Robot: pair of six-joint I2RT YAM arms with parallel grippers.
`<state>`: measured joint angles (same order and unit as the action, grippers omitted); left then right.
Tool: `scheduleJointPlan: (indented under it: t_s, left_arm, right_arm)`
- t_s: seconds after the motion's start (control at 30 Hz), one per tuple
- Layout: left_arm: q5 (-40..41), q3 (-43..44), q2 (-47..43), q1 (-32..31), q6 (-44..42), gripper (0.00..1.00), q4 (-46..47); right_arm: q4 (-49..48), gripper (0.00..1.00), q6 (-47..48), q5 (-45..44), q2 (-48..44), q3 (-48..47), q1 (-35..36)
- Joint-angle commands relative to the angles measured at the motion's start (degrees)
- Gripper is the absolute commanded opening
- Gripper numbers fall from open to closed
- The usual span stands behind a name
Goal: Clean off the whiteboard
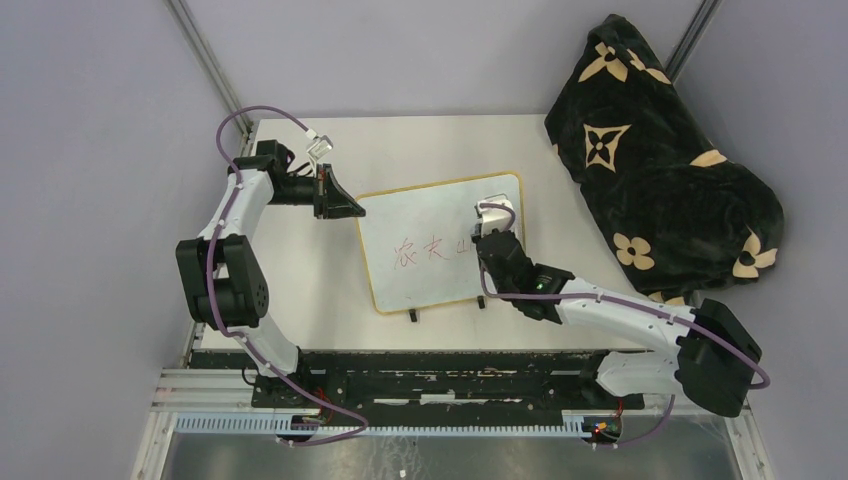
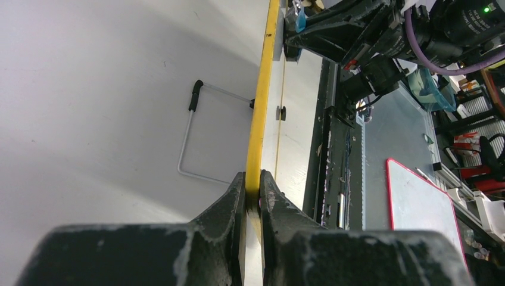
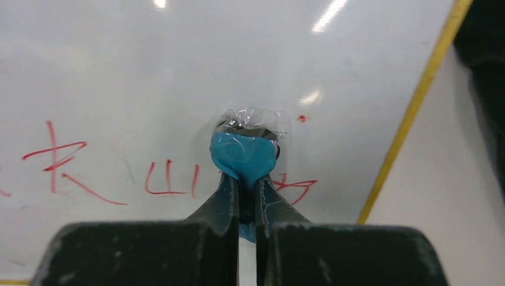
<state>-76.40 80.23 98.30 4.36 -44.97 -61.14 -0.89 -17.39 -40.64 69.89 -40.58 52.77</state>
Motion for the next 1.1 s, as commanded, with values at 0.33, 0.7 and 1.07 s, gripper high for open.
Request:
scheduleJointPlan:
  t_s: [0.33, 0.7, 1.07]
  left_arm:
    - [5.69, -0.47, -1.05, -0.49, -2.01, 0.03, 1.77]
    - [5.22, -0.08, -0.91, -0.54, -2.92, 0.03, 0.9]
    - [5.42, 0.02, -1.04, -0.5, -3.19, 0.03, 0.17]
  right_arm:
    - [-5.36, 0.01, -0.57, 1.35, 3.69, -2.77, 2.32]
    - [-2.19, 0.0, 0.97, -8.62, -6.25, 2.66, -2.04]
    - [-5.84, 0.01, 1.12, -3.25, -1.35, 0.67, -2.59]
